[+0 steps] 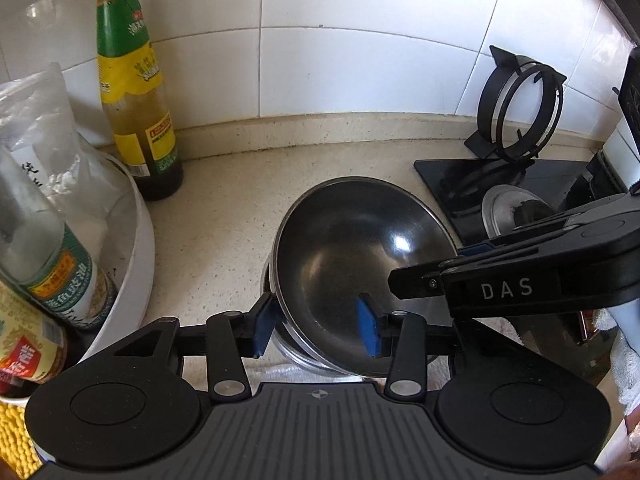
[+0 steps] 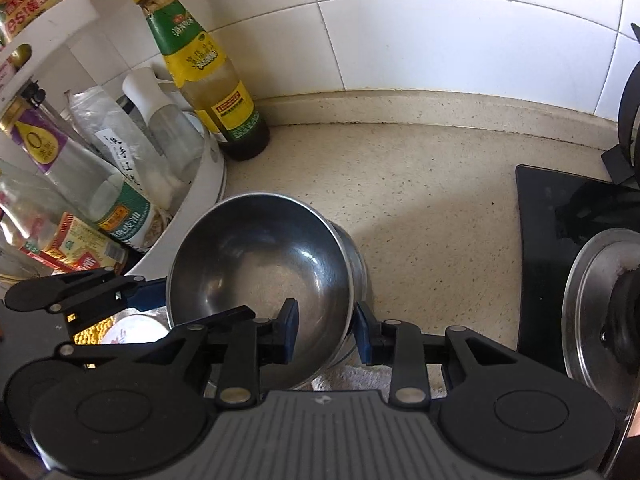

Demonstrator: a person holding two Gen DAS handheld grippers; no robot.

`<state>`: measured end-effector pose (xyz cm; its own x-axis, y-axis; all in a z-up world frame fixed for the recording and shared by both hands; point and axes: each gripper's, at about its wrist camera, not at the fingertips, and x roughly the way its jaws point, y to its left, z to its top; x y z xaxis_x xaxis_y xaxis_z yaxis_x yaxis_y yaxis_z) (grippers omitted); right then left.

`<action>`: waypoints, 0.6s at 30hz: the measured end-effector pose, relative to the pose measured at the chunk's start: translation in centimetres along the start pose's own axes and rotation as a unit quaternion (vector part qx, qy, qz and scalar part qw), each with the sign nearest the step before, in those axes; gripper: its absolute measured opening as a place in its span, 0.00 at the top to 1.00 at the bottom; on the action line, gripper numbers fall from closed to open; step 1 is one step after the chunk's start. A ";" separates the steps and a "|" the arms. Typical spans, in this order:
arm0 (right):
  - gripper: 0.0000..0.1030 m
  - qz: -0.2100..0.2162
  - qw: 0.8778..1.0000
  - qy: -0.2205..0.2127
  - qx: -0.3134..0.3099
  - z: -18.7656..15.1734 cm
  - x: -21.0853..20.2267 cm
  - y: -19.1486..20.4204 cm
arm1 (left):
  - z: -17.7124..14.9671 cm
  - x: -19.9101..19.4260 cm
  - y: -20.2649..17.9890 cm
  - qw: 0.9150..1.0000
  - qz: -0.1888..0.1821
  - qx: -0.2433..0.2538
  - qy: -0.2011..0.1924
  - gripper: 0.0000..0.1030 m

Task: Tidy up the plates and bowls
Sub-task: 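Open the left tool while the right tool opens and releases the bowls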

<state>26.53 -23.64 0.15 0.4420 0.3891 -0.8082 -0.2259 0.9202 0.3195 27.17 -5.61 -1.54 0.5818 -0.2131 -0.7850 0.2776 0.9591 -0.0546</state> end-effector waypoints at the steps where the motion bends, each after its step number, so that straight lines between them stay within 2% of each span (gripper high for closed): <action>1: 0.56 -0.002 1.000 -0.002 0.000 0.2 0.1 -0.1 | 0.1 0.2 0.1 1.000 0.000 0.000 0.001 0.50; 6: 0.56 -0.009 1.000 -0.010 -0.008 1.3 0.3 -0.2 | 0.6 1.1 0.5 1.000 0.001 0.001 0.008 0.48; 11: 0.56 -0.009 1.000 -0.011 -0.011 2.2 0.6 -0.3 | 1.1 1.3 0.8 1.000 -0.002 0.003 -0.002 0.44; 18: 0.56 -0.006 1.000 -0.004 -0.006 2.2 1.2 -0.3 | 1.1 1.6 1.0 1.000 -0.006 0.007 -0.002 0.37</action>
<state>29.03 -23.38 0.16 0.4518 0.3787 -0.8078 -0.2310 0.9242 0.3041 29.22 -5.21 -2.15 0.5813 -0.2247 -0.7821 0.2951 0.9539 -0.0548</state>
